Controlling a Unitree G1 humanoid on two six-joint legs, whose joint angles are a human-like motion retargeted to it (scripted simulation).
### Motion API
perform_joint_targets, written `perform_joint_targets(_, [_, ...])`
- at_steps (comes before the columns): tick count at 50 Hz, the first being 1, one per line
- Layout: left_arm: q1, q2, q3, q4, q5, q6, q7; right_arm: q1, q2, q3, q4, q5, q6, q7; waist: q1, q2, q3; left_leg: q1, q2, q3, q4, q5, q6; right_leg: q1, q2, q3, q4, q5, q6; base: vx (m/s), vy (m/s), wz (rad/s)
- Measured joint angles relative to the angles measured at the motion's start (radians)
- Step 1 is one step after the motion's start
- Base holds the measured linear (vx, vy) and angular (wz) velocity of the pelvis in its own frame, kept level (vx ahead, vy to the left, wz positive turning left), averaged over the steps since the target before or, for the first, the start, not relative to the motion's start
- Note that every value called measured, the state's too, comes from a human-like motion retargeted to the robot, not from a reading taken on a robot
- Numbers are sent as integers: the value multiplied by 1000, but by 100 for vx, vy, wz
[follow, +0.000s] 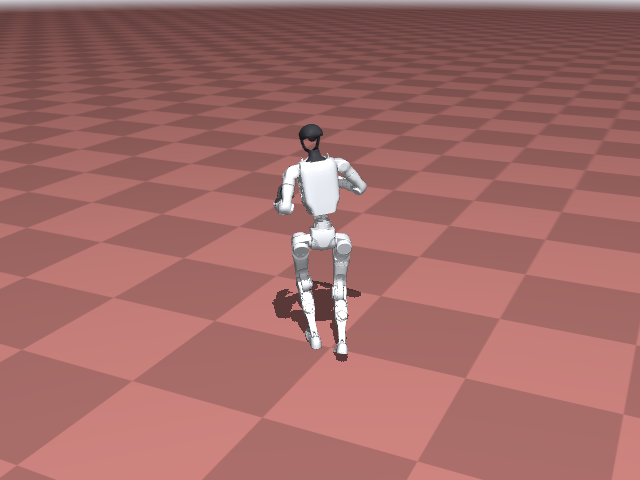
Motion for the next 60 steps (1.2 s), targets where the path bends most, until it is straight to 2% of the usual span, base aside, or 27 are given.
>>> perform_joint_targets(3, [13,-19,-6,-2,-43,-7,18,10,-4,-1,-8,-6,-3,4,-50,-25,-6,58,-81,12,-49,-45,43,-81,-93,6,262,39,0,42,14,-21])
perform_joint_targets(7, [-35,-25,-13,16,-71,-22,31,8,9,-23,5,-24,-6,-8,-134,-30,8,145,-151,31,-51,-150,104,-260,-183,56,550,23,-54,50,17,-10])
perform_joint_targets(10, [-97,-35,-20,28,-124,-22,1,18,17,-33,18,-17,-12,-2,-206,-6,9,223,-174,18,-105,-169,105,-389,-171,90,538,-38,-89,57,14,27])
perform_joint_targets(12, [-128,-37,-31,19,-160,-26,-18,36,14,-38,19,-12,-17,-1,-251,31,4,281,-158,2,-131,-158,81,-426,-111,96,412,-64,-80,61,8,63])
perform_joint_targets(15, [-180,-40,-58,10,-207,-48,-17,53,14,-38,25,-1,-24,-19,-295,94,-10,331,-101,-19,-102,-86,13,-416,5,99,164,-62,-52,59,4,78])
perform_joint_targets(18, [-229,-42,-82,14,-223,-63,14,43,16,-26,39,11,-22,-51,-296,140,-23,286,-4,3,92,4,-46,-363,70,66,34,-58,-62,53,1,85])
perform_joint_targets(20, [-245,-44,-89,10,-224,-62,31,26,14,-14,44,10,-14,-71,-276,148,-28,225,74,45,270,35,-51,-331,72,31,41,-104,-96,53,0,78])
perform_joint_targets(22, [-257,-45,-88,6,-221,-54,40,-15,9,0,51,5,-5,-86,-242,151,-22,136,164,76,428,28,-30,-296,68,-9,59,-187,-138,55,1,70])
perform_joint_targets(25, [-261,-45,-67,4,-230,-32,19,-97,13,15,66,10,3,-81,-181,145,-10,-20,252,100,487,-24,12,-238,64,-52,48,-250,-161,59,3,62])
perform_joint_targets(27, [-229,-43,-54,-2,-245,-14,-5,-105,22,13,55,18,0,-60,-146,128,-18,-81,243,127,362,-45,22,-193,41,-70,26,-258,-153,62,7,73])
perform_joint_targets(30, [-162,-36,-45,-26,-273,9,-36,-81,21,-4,21,4,-6,-32,-128,90,-40,-85,158,168,116,-38,27,-147,-8,-74,50,-247,-115,59,9,99])
perform_joint_targets(33, [-130,-19,-45,-63,-289,15,-54,-70,9,-14,-6,-17,-12,-12,-141,54,-48,-48,71,175,43,-51,75,-172,-85,-71,226,-145,-77,51,9,88])
perform_joint_targets(35, [-144,-2,-55,-90,-293,14,-72,-74,7,-17,-14,-20,-14,-8,-155,39,-43,-29,28,159,42,-73,102,-221,-124,-52,342,-106,-83,44,9,84])
perform_joint_targets(38, [-204,20,-92,-111,-307,0,-86,-83,19,-8,-12,0,-27,-20,-183,40,-38,-2,-18,116,4,-18,71,-286,-104,-13,304,-114,-94,39,5,108])
perform_joint_targets(40, [-239,25,-121,-116,-319,-11,-91,-78,33,-3,-6,20,-38,-30,-191,56,-39,1,-16,85,0,84,10,-300,-57,1,193,-92,-90,34,2,110])
perform_joint_targets(43, [-260,22,-152,-108,-326,-10,-87,-59,43,-17,-4,33,-41,-38,-189,72,-44,-30,15,86,40,114,-22,-303,-24,-4,107,-37,-76,28,3,92])
perform_joint_targets(47, [-241,13,-165,-90,-350,7,-86,-45,39,-55,-11,0,-26,-60,-200,65,-41,-46,15,112,61,8,10,-321,-65,-20,247,-75,-103,24,3,60])
perform_joint_targets(52, [-253,9,-162,-34,-315,10,-82,-33,69,-96,29,-74,-18,-117,-242,27,1,-18,-57,94,122,-207,111,-475,-153,7,563,-136,-153,25,2,39])
perform_joint_targets(55, [-310,3,-171,-9,-279,-3,-69,-21,87,-76,70,-90,-21,-114,-281,13,13,-20,-88,61,131,-229,124,-592,-130,20,512,-170,-153,27,-3,67])
perform_joint_targets(57, [-334,6,-178,-5,-258,-16,-62,-13,81,-47,85,-76,-20,-88,-285,41,13,-2,-54,35,148,-211,96,-596,-60,4,365,-160,-141,30,-4,31])
perform_joint_targets(58, [-341,10,-181,-6,-247,-22,-56,-10,76,-34,87,-68,-18,-72,-280,61,13,8,-20,29,164,-185,74,-577,-17,-7,285,-144,-135,30,-3,14])
perform_joint_targets(60, [-341,18,-187,-9,-228,-32,-40,-4,65,-15,86,-47,-16,-47,-269,87,3,7,50,37,197,-66,21,-527,40,-26,145,-90,-120,27,-4,18])
